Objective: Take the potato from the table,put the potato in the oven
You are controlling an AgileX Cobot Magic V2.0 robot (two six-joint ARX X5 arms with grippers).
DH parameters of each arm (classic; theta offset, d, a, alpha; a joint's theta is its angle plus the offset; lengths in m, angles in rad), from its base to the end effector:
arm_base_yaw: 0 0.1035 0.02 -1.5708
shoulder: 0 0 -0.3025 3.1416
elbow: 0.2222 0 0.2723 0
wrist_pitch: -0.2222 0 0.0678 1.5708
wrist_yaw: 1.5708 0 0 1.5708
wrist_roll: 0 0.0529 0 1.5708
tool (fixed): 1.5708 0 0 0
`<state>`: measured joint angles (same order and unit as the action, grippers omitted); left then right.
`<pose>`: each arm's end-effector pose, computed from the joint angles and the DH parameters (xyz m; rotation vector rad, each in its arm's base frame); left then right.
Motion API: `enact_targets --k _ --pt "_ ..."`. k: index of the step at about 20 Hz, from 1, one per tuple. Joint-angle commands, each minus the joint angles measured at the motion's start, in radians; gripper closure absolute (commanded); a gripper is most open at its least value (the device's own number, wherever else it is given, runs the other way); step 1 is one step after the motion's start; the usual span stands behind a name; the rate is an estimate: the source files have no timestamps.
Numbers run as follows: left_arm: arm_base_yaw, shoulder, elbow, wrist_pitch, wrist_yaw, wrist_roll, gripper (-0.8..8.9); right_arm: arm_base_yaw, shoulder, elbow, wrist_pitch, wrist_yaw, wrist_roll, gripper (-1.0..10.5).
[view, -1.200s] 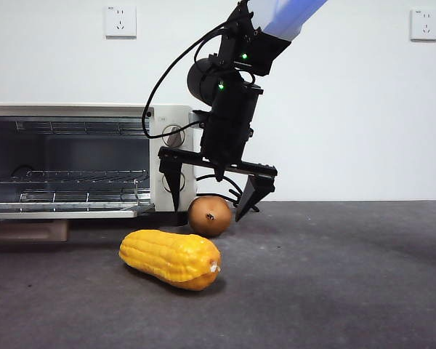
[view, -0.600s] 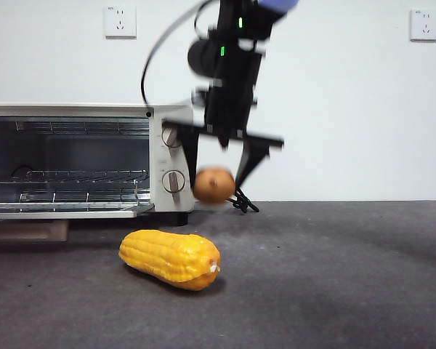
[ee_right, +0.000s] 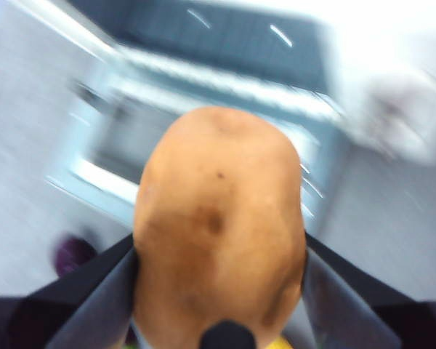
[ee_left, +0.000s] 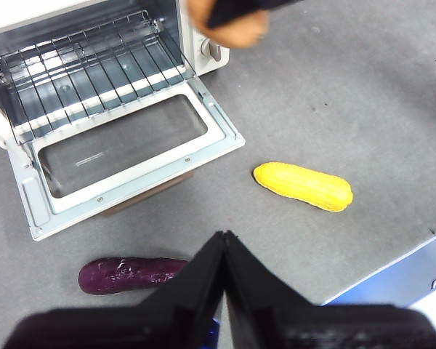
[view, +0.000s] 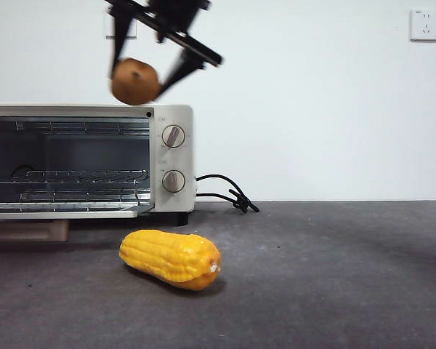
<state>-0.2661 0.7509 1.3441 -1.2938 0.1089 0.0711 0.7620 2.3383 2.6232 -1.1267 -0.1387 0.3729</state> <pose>0.0733 -0.0259 0.4305 0.1227 0.6895 -0.3844 0.3915 0.3837 0.3638 0.0620 0.9668 0.6752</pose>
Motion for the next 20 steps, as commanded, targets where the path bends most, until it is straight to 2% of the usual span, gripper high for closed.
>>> enact_targets --k 1,3,5,10,20 --pt "-0.004 0.0 -0.008 0.008 0.002 0.012 8.18 0.043 0.016 -0.028 0.117 0.037 -0.019 9.1" --pt "-0.004 0.0 -0.008 0.006 0.002 0.012 8.18 0.073 0.016 -0.045 0.202 0.071 -0.036 9.2" --pt "-0.004 0.0 -0.008 0.004 -0.005 0.012 8.18 0.089 0.016 -0.061 0.245 0.072 -0.035 9.2" --pt "-0.028 0.007 -0.008 0.006 -0.005 0.019 8.18 0.097 0.023 -0.105 0.251 0.072 -0.032 9.2" --pt "-0.082 0.054 -0.008 0.007 -0.005 0.03 8.18 0.093 0.117 -0.15 0.421 0.119 -0.011 9.2"
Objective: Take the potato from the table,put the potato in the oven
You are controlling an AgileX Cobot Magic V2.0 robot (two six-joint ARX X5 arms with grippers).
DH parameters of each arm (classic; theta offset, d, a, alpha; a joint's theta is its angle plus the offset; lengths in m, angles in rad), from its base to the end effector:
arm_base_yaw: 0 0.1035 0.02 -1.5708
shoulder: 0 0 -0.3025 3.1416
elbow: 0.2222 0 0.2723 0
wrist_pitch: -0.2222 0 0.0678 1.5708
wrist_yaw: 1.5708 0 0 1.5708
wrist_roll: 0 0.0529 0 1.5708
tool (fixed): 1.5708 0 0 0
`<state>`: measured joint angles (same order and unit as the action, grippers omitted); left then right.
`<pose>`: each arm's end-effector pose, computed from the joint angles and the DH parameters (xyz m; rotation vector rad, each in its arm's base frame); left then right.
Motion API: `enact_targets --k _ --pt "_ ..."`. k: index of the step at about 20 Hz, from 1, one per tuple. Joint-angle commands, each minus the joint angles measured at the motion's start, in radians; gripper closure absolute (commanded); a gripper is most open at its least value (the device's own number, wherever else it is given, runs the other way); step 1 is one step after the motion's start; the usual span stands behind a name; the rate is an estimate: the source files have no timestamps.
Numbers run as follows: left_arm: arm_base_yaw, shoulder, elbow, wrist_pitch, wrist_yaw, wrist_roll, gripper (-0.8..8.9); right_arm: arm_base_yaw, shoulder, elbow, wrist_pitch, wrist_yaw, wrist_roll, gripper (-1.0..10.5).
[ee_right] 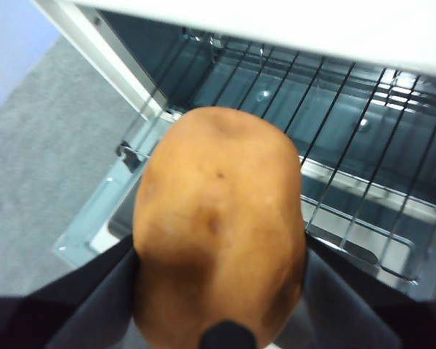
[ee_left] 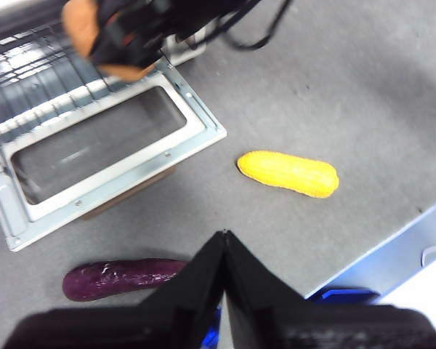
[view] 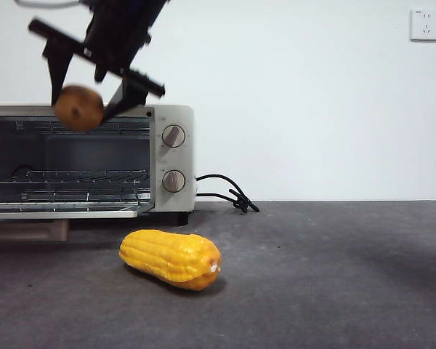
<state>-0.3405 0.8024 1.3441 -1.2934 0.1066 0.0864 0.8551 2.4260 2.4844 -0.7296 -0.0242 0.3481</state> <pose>0.0871 -0.0368 0.4271 0.1694 0.7342 -0.4582 0.3956 0.4570 0.3023 0.0357 0.7677 0.7201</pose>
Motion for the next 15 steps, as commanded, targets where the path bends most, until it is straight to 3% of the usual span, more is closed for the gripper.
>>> enact_targets --k 1,7,15 --pt "-0.01 0.005 -0.008 0.007 -0.002 0.014 8.18 -0.002 0.037 -0.011 0.027 0.006 0.02 9.2" --pt "-0.021 0.018 -0.008 0.007 -0.002 0.014 8.18 -0.012 0.086 -0.011 0.109 0.082 0.015 9.2" --pt "-0.04 0.026 -0.008 0.004 -0.003 0.015 8.18 -0.027 0.158 -0.011 0.201 0.105 0.035 9.6"
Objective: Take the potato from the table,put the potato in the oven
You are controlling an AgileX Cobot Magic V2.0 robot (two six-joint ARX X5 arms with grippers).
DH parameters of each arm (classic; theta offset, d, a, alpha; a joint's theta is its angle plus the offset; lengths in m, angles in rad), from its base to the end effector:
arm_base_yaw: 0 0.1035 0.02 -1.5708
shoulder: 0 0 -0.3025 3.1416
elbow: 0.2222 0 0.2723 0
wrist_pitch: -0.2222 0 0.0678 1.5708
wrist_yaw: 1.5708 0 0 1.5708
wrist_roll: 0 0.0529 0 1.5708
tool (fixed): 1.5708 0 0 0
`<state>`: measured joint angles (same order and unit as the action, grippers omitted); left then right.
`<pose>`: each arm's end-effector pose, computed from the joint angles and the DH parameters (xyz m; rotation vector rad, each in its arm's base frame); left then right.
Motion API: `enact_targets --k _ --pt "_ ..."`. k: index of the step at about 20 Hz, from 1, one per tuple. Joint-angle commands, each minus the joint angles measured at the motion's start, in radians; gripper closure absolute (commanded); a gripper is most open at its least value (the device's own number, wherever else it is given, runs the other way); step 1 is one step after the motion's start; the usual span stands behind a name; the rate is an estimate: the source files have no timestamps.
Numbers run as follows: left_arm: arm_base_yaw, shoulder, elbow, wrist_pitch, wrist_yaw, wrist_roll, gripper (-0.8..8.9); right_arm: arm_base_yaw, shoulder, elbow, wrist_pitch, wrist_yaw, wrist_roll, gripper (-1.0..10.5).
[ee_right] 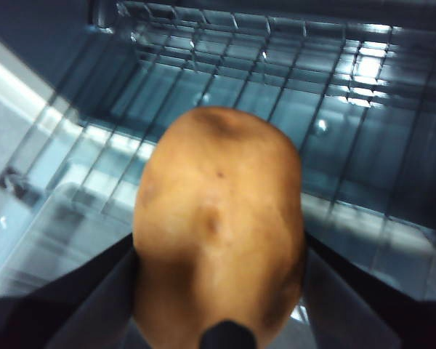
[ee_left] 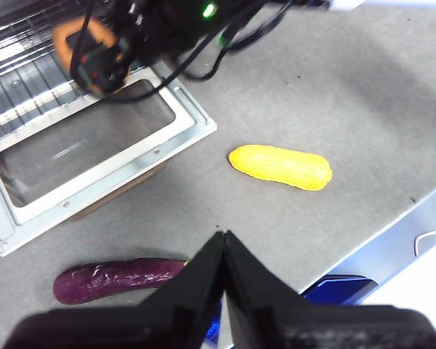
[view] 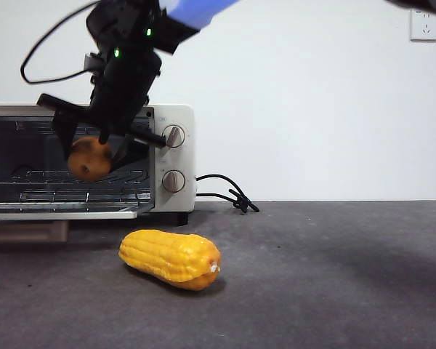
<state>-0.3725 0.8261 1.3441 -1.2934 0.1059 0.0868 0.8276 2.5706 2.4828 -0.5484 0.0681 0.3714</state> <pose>0.0930 -0.0423 0.4253 0.1849 0.7560 -0.4878 0.4366 0.4698 0.2318 0.0618 0.7099 0.6101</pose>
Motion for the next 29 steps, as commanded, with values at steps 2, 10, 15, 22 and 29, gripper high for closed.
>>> enact_targets --k 2,10,15,22,29 --pt "-0.015 0.005 -0.008 0.004 -0.002 0.02 8.18 0.001 0.013 -0.009 0.052 0.031 0.019 9.6" --pt "-0.028 0.015 -0.008 0.005 -0.002 0.022 8.18 -0.011 0.036 -0.009 0.061 0.078 0.026 9.4" --pt "-0.029 0.014 -0.008 0.003 -0.028 0.022 8.18 -0.011 0.037 -0.009 0.06 0.082 0.049 8.4" --pt "-0.029 0.014 -0.008 -0.008 -0.055 0.021 8.18 -0.011 0.037 -0.009 0.077 0.081 0.056 3.8" --pt "-0.028 0.002 -0.008 -0.019 -0.055 0.021 8.18 -0.002 0.024 -0.006 0.018 0.071 0.1 3.8"
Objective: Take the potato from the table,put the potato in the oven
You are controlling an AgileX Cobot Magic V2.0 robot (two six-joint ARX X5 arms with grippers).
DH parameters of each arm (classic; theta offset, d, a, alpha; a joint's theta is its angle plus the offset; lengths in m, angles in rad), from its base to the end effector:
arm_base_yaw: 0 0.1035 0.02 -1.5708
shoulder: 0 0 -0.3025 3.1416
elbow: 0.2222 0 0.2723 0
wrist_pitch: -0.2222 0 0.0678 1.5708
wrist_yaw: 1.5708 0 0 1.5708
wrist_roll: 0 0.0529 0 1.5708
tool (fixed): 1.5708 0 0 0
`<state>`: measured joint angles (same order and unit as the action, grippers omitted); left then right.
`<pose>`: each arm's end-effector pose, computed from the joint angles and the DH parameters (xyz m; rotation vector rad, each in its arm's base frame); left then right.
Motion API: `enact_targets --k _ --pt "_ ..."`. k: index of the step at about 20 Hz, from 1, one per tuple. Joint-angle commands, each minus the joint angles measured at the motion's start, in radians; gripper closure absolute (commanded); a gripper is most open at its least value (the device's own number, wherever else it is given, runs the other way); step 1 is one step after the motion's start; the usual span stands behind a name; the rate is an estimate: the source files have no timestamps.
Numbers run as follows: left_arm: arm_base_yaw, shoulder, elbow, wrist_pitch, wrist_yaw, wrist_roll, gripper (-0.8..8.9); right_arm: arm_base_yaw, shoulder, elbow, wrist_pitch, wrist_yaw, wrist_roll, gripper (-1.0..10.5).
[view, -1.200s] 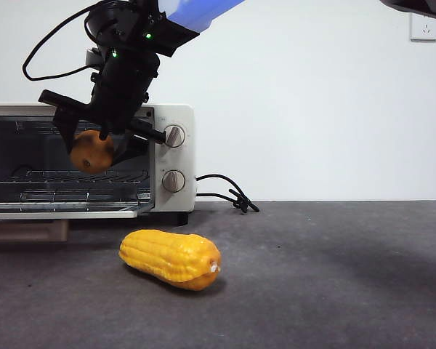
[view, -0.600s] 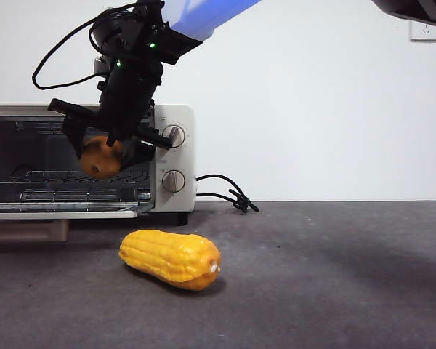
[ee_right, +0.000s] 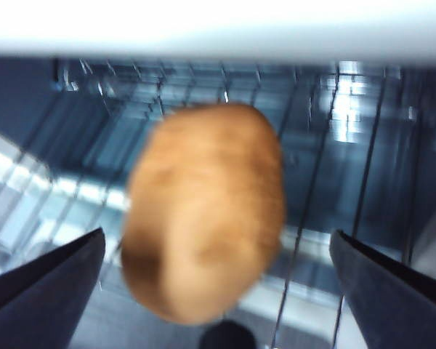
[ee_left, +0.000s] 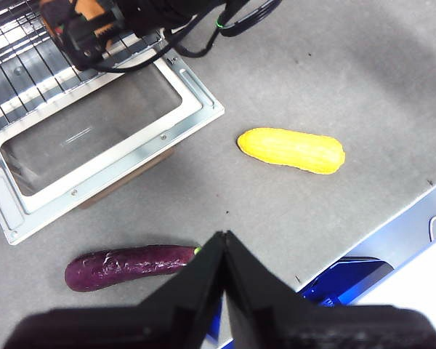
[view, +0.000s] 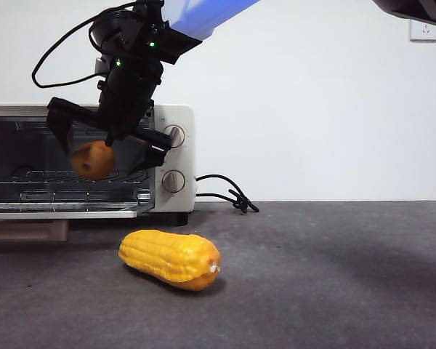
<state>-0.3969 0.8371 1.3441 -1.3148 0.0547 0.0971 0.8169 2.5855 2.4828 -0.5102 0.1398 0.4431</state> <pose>0.0947 -0.0428 0.4224 0.2290 0.7820 -0.4658 0.4473 0.4656 0.2265 0.1282 0.6828 0.5161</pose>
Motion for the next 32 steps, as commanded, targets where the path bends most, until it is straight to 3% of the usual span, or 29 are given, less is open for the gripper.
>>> enact_targets --k 1,5,8,13,19,22,23,25,26,28,32 --pt "-0.004 -0.011 -0.008 0.003 -0.003 0.01 8.18 0.016 0.005 -0.005 -0.039 0.0 0.028 3.8" --pt "-0.004 -0.021 -0.008 0.003 -0.004 0.01 8.18 0.05 -0.038 0.0 -0.117 0.006 0.024 3.8" --pt "-0.003 -0.026 -0.008 0.003 -0.016 0.01 8.18 0.084 -0.098 0.001 -0.278 0.089 0.012 3.8" --pt "-0.003 -0.032 -0.008 0.01 -0.157 0.01 8.18 0.14 -0.24 0.001 -0.607 0.192 -0.124 3.8" --pt "-0.003 -0.03 -0.008 0.022 -0.4 0.006 8.18 0.236 -0.431 0.001 -0.856 0.323 -0.208 3.8" --pt "0.001 -0.03 -0.008 0.021 -0.489 -0.029 8.21 0.298 -0.509 0.0 -0.868 0.298 -0.268 4.3" --pt "0.005 -0.024 -0.008 0.02 -0.495 -0.043 8.22 0.327 -0.531 0.0 -0.868 0.288 -0.278 5.3" --pt "0.038 -0.006 -0.008 0.01 -0.494 -0.076 8.22 0.397 -0.584 0.0 -0.869 0.288 -0.301 8.6" --pt "0.065 0.007 -0.008 0.01 -0.494 -0.079 8.23 0.43 -0.61 0.0 -0.869 0.288 -0.319 9.7" --pt "0.138 0.037 -0.008 0.006 -0.48 -0.066 8.23 0.494 -0.665 -0.001 -0.869 0.295 -0.333 9.5" --pt "0.358 0.117 -0.008 0.022 -0.227 0.029 8.23 0.581 -0.801 -0.001 -0.869 0.297 -0.34 9.5"
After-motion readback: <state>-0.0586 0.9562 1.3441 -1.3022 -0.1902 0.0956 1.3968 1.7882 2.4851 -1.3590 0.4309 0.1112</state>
